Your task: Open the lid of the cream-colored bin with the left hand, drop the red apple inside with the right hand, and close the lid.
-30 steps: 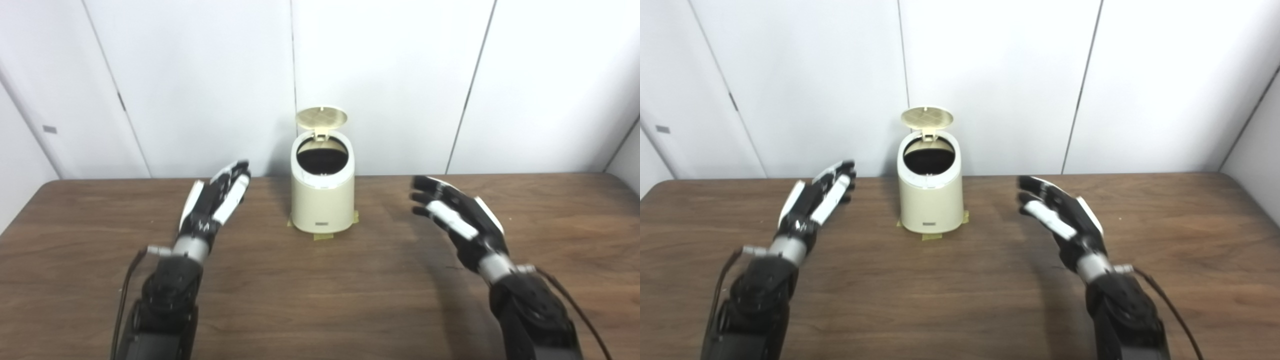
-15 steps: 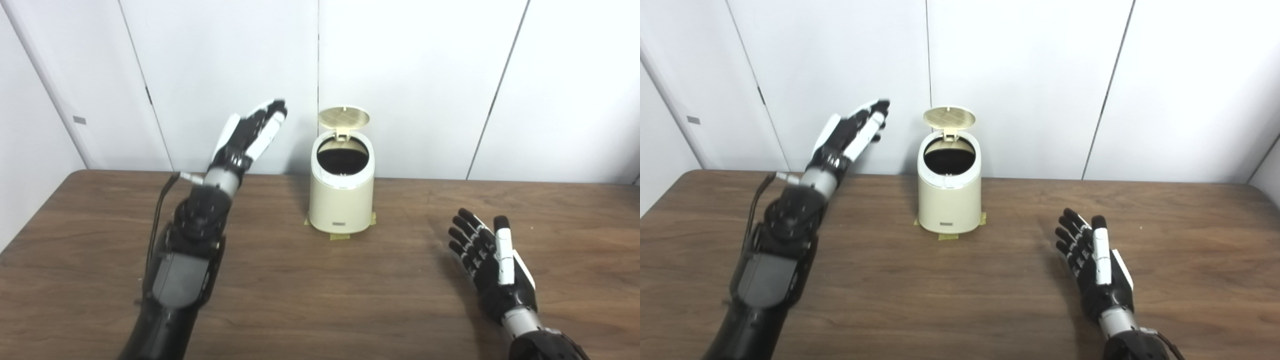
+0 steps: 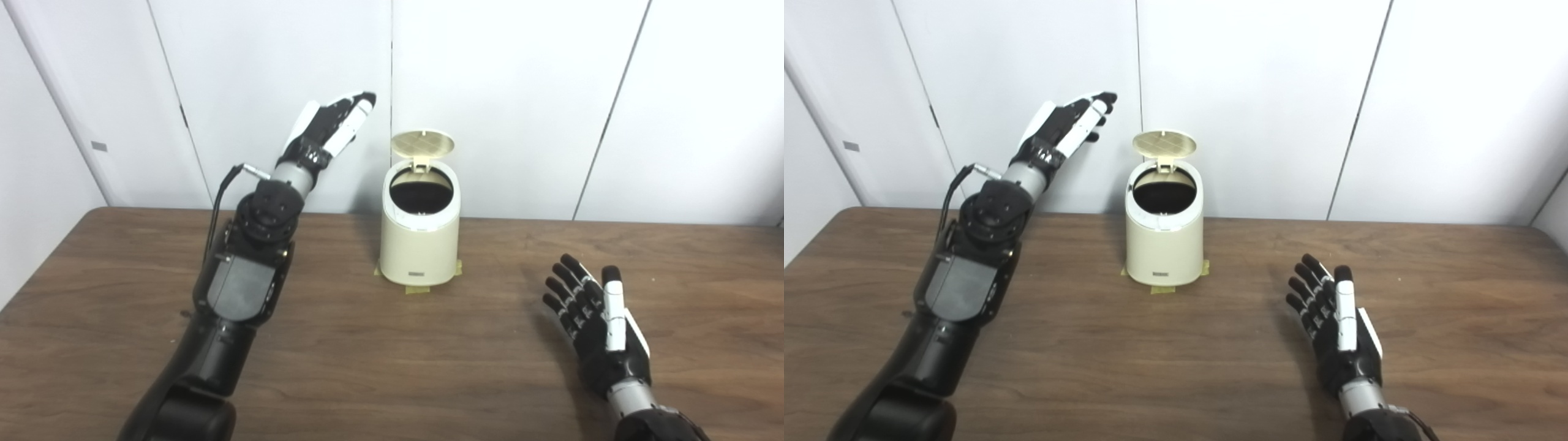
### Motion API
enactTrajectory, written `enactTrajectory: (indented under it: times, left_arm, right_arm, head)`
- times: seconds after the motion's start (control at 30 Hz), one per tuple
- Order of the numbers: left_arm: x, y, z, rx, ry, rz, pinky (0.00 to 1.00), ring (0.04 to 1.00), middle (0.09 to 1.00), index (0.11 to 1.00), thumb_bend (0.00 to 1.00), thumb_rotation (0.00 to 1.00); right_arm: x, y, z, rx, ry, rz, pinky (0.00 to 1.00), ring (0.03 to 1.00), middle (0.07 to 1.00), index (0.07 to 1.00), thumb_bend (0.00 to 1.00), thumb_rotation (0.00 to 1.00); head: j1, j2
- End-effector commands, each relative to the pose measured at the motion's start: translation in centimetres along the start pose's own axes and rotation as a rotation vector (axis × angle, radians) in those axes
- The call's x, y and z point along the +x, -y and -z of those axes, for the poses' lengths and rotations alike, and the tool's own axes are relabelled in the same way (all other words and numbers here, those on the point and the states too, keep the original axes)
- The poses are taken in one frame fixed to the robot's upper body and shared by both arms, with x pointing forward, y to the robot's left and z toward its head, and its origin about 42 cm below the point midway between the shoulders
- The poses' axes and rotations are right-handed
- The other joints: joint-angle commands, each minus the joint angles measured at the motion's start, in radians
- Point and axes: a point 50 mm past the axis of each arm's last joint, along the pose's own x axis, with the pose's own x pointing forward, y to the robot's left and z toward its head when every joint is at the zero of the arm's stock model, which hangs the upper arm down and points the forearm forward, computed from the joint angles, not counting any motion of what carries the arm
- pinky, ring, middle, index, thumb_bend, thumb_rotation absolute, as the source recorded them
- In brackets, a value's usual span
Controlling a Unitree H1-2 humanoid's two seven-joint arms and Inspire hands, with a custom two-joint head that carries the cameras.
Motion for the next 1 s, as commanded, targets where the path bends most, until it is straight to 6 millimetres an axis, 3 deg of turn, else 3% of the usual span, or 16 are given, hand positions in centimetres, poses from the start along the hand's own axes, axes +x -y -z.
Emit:
enactTrajectory:
  times: [0.0, 0.23, 0.57, 0.73, 0.87, 0.97]
  left_arm:
    - [1.2, -1.3, -3.4, 0.047, 0.107, -0.025, 0.84, 0.883, 0.875, 0.879, 0.43, 0.97]
    - [2.0, -0.3, -4.4, 0.193, 0.142, -0.003, 0.88, 0.863, 0.825, 0.822, 0.39, 0.98]
    - [1.9, 0.6, -4.6, 0.492, 0.203, 0.003, 0.76, 0.777, 0.769, 0.743, 0.41, 0.99]
    - [1.9, 0.6, -4.4, 0.562, 0.224, 0.011, 0.76, 0.796, 0.783, 0.747, 0.42, 0.96]
    - [1.7, 0.6, -4.4, 0.599, 0.250, 0.013, 0.69, 0.720, 0.724, 0.735, 0.44, 0.98]
    - [1.5, 0.8, -4.5, 0.656, 0.267, 0.013, 0.66, 0.706, 0.727, 0.733, 0.46, 0.96]
  right_arm:
    - [0.4, -0.9, -1.6, 0.005, 0.089, -0.019, 0.89, 0.905, 0.910, 0.894, 0.55, 0.95]
    - [0.3, -1.2, -1.7, -0.001, 0.075, -0.010, 0.87, 0.891, 0.900, 0.890, 0.56, 0.95]
    - [0.4, -1.6, -1.4, 0.051, 0.046, -0.036, 0.78, 0.880, 0.892, 0.903, 0.52, 0.94]
    - [0.4, -1.8, -1.4, 0.050, 0.035, -0.045, 0.77, 0.882, 0.895, 0.912, 0.54, 0.93]
    - [0.3, -1.9, -1.2, 0.048, 0.031, -0.048, 0.80, 0.885, 0.897, 0.922, 0.52, 0.95]
    - [0.3, -1.9, -1.1, 0.056, 0.023, -0.042, 0.80, 0.880, 0.891, 0.919, 0.51, 0.94]
  head:
    - [0.000, 0.002]
    - [-0.005, 0.006]
    - [-0.009, 0.002]
    - [-0.011, 0.001]
    - [-0.012, 0.000]
    - [-0.014, 0.000]
